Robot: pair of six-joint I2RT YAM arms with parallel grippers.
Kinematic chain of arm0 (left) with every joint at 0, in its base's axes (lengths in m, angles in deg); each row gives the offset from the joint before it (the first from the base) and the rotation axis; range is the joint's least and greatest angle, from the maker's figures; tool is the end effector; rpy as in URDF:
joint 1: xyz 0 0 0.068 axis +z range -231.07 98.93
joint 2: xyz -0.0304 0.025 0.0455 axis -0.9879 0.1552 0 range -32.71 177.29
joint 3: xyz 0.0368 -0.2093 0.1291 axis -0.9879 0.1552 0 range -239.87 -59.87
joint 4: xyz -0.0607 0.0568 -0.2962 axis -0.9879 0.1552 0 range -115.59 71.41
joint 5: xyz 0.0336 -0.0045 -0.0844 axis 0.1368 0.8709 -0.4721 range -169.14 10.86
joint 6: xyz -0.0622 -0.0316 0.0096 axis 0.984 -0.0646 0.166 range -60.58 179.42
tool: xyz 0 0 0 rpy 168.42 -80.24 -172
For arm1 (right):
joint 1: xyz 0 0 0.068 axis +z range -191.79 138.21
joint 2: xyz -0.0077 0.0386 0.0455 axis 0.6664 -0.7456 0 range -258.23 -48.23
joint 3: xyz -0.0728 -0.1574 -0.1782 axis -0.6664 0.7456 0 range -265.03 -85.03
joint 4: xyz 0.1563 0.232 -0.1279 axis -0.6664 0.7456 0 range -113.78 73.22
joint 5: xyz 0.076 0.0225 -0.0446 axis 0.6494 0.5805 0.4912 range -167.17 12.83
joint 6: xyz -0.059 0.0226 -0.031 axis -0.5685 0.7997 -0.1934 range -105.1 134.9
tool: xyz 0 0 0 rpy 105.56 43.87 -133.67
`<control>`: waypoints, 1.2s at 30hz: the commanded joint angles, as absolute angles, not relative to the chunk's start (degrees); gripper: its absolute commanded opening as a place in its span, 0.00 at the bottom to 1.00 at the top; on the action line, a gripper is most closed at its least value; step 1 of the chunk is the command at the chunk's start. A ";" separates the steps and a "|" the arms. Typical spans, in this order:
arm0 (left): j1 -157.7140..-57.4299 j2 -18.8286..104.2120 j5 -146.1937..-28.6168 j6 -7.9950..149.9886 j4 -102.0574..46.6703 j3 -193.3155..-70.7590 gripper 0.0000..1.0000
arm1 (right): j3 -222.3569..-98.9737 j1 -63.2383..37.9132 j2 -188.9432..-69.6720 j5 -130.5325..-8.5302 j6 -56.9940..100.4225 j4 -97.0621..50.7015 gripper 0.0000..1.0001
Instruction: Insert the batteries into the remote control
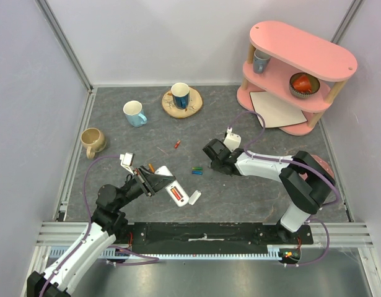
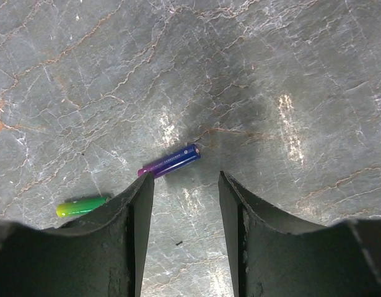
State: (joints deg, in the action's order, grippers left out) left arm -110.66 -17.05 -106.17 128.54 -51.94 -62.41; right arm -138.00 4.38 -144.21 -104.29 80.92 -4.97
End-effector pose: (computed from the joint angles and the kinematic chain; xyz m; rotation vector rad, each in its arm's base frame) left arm 0.1711 -0.1273 0.1983 -0.0810 1.6040 -1.7130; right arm 0.2681 0.2414 0.0842 0.5747 2.4143 0.1829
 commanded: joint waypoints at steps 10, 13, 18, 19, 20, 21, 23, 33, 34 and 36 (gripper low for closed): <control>-110.43 -17.51 -105.77 128.94 -55.12 -52.66 0.02 | -142.25 4.44 -145.25 -107.76 88.55 -3.91 0.55; -110.43 -17.60 -105.86 128.94 -55.12 -52.66 0.02 | -142.86 4.00 -146.66 -107.67 88.99 -3.21 0.55; -110.43 -17.68 -105.86 128.85 -55.12 -52.75 0.02 | -142.78 3.12 -148.33 -106.71 89.69 -2.68 0.54; -110.43 -17.60 -105.86 128.85 -55.12 -52.75 0.02 | -142.78 3.04 -148.68 -106.88 89.69 -2.59 0.54; -110.34 -17.51 -105.86 128.76 -55.12 -52.75 0.02 | -142.69 2.95 -148.86 -106.79 89.87 -2.51 0.54; -110.43 -17.51 -105.86 128.76 -55.21 -52.75 0.02 | -142.77 2.86 -149.12 -106.79 89.87 -2.33 0.53; -110.34 -17.51 -105.95 128.68 -55.12 -52.84 0.02 | -142.86 2.77 -149.65 -106.44 89.61 -2.33 0.51; -110.34 -16.90 -105.95 128.32 -54.94 -53.10 0.02 | -143.13 2.51 -150.97 -104.33 83.37 -1.89 0.30; -110.43 -16.98 -105.95 128.32 -54.86 -53.01 0.02 | -143.13 2.51 -151.06 -104.24 82.84 -1.72 0.30; -110.43 -16.98 -105.86 128.32 -54.95 -52.93 0.02 | -142.69 2.42 -150.97 -104.42 81.70 -1.45 0.29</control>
State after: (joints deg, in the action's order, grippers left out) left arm -110.66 -17.05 -106.19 128.54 -52.24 -62.41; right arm -142.53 2.66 -149.22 -104.99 83.87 -3.50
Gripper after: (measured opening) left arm 0.321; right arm 0.298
